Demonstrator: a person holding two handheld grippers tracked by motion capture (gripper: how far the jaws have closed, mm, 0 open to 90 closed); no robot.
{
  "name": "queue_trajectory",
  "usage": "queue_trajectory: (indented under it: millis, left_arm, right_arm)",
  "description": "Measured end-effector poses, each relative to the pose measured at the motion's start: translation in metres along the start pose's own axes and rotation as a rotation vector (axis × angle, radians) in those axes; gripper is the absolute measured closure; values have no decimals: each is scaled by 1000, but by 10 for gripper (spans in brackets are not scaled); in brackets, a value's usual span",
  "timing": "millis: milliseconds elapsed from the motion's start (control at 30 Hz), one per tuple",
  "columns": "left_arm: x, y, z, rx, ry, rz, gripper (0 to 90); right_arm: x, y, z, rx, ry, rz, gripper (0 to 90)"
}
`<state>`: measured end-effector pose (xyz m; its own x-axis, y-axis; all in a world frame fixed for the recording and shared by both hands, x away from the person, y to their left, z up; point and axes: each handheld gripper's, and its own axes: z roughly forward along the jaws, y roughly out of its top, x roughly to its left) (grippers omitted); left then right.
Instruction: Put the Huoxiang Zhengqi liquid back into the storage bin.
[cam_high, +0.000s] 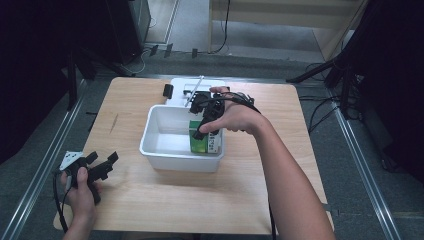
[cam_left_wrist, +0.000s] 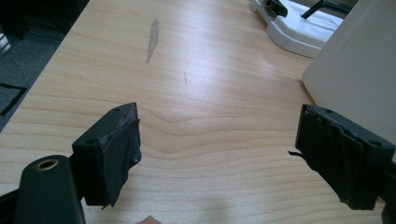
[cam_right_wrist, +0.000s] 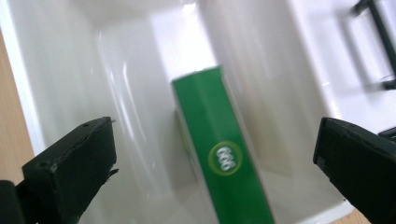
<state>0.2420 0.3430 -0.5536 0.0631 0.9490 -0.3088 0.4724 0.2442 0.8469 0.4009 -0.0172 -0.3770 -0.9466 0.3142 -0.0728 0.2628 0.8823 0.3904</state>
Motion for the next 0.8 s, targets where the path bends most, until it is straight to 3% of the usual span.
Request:
queue_trajectory:
  millis: [133, 200, 267, 333, 367, 467, 800]
  left_arm:
    - [0, 0, 0, 0, 0, -1, 151]
    - [0, 0, 0, -2, 1, 0, 151]
    - [0, 0, 0, -2, 1, -1, 151]
    - [0, 0, 0, -2, 1, -3, 151]
    - [1, 0, -1, 0, 1, 0, 151]
    - [0, 0, -1, 1, 1, -2, 150]
    - [0, 0, -1, 2, 5, 2, 150]
  right_arm:
    - [-5, -3, -8, -79, -4, 51, 0]
    - [-12, -8, -15, -155, -51, 102, 0]
    - [-17, -13, -21, -197, -98, 166, 0]
    - [-20, -17, -23, -218, -113, 195, 0]
    - [-25, -24, -28, -259, -156, 239, 0]
    - [-32, -38, -35, -333, -187, 321, 0]
    - [-44, -88, -46, -448, -277, 501, 0]
